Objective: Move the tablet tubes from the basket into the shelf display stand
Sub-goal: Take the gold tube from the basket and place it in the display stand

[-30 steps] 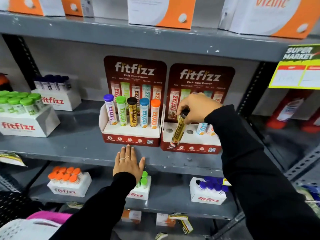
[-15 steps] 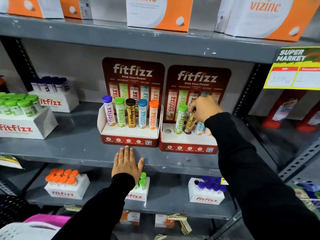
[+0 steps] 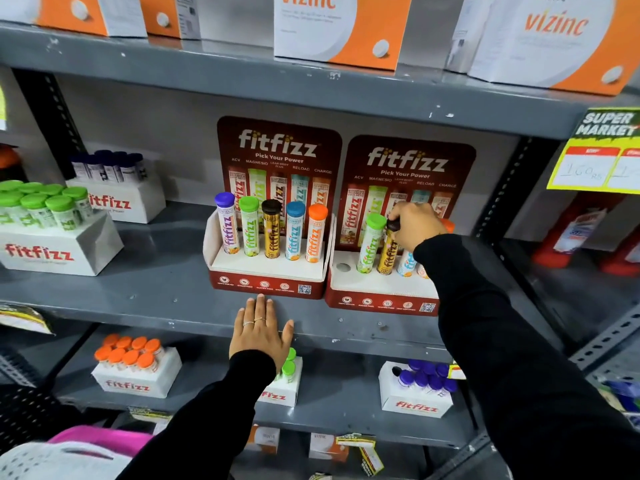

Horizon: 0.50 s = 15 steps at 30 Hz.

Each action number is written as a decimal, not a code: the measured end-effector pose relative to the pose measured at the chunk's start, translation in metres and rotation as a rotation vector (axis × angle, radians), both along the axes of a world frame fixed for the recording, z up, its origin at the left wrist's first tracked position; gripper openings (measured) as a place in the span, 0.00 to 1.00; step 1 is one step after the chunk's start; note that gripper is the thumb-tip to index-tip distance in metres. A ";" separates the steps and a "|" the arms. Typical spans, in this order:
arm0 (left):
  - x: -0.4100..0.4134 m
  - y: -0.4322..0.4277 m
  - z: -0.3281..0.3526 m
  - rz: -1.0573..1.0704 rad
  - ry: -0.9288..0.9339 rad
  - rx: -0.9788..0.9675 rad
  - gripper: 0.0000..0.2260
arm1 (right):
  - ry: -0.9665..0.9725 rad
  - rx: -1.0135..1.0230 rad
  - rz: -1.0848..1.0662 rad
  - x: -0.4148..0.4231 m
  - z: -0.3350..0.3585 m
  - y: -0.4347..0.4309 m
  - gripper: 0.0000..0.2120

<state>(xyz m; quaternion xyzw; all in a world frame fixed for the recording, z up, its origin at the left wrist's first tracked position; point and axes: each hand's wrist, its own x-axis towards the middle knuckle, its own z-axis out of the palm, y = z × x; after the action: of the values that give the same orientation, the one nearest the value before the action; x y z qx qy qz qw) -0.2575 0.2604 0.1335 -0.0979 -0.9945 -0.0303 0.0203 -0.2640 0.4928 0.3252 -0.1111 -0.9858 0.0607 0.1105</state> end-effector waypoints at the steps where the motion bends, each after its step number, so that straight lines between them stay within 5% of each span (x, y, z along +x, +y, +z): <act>1: 0.000 0.000 0.000 -0.001 0.000 -0.001 0.29 | -0.022 0.000 -0.005 -0.001 0.001 0.001 0.13; 7: -0.005 -0.005 -0.002 -0.037 0.022 -0.001 0.30 | 0.046 0.104 0.013 0.002 0.012 -0.030 0.14; 10: -0.003 -0.022 -0.004 -0.117 0.065 0.066 0.32 | 0.127 0.137 0.214 0.000 0.004 -0.088 0.16; 15: 0.037 -0.094 -0.034 -0.046 0.027 0.137 0.29 | -0.016 -0.003 0.610 -0.010 -0.059 -0.212 0.14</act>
<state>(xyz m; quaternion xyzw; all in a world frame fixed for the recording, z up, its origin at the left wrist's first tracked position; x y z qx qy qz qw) -0.2207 0.1665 0.0992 -0.1195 -0.9872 -0.0977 0.0398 -0.2744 0.2807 0.2664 0.1892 -0.9744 0.0917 0.0794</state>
